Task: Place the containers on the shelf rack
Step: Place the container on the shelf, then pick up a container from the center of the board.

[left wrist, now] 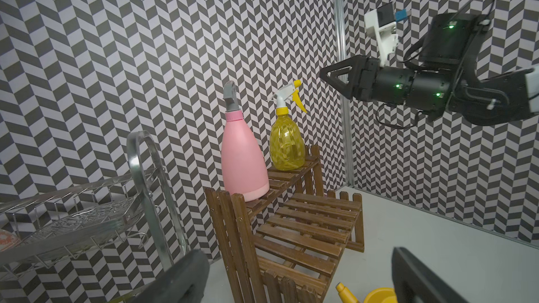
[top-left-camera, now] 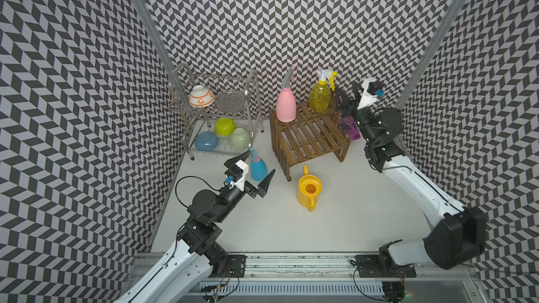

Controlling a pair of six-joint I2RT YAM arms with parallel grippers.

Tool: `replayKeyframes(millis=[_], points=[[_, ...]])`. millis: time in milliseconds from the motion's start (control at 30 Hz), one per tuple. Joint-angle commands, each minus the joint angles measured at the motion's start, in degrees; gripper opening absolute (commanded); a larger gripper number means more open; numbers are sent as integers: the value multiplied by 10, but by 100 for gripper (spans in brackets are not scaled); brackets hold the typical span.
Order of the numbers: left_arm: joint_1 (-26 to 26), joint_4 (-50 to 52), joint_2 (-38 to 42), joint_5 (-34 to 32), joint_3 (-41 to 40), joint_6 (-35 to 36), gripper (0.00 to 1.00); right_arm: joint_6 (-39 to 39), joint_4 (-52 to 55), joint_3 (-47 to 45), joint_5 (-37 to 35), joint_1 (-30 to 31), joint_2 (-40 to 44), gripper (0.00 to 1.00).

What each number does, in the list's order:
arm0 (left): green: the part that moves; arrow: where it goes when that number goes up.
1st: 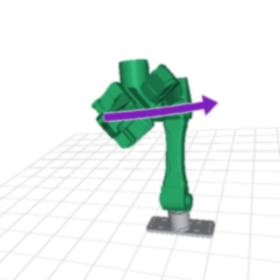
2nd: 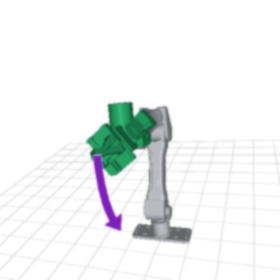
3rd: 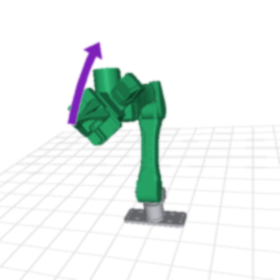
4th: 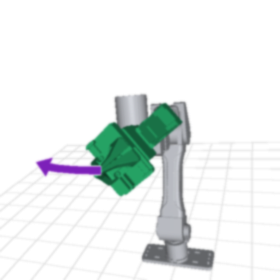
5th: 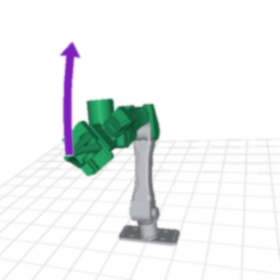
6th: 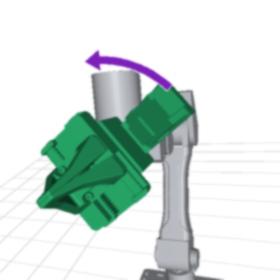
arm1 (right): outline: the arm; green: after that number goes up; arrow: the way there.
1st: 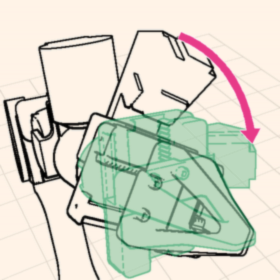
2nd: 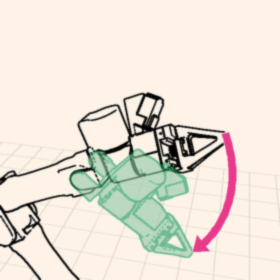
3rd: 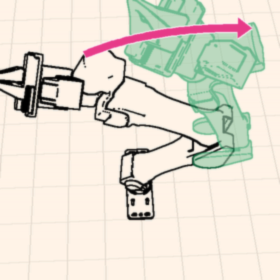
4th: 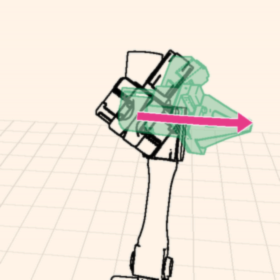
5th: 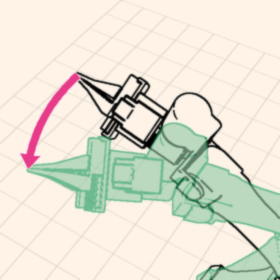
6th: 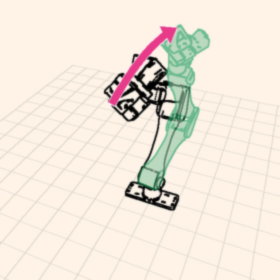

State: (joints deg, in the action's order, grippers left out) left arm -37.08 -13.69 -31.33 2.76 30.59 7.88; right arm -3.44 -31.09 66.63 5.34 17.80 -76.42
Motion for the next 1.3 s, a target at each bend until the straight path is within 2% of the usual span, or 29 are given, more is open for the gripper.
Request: replayKeyframes(millis=[0,233,333,467,600,833,1033,1267], points=[[3,-17,-10,25,16,-16,100,-29,1,-74,28,-2,102,71],[3,-67,-48,44,2,-81,100,-180,59,-264,143,-2,319,72],[3,-88,-66,46,-7,-121,100,-231,109,-319,223,-1,377,70],[3,-103,-83,39,-17,-172,100,-274,221,-362,255,17,412,65],[3,-95,-87,25,-25,-211,100,-271,320,-385,194,108,401,62],[4,-39,-66,-16,-33,-267,100,-272,421,-348,18,291,275,57],[3,-13,-22,-40,-53,-295,100,-305,473,-332,-51,341,231,56],[3,4,20,-62,-75,-310,100,-341,482,-334,-75,355,202,55]])
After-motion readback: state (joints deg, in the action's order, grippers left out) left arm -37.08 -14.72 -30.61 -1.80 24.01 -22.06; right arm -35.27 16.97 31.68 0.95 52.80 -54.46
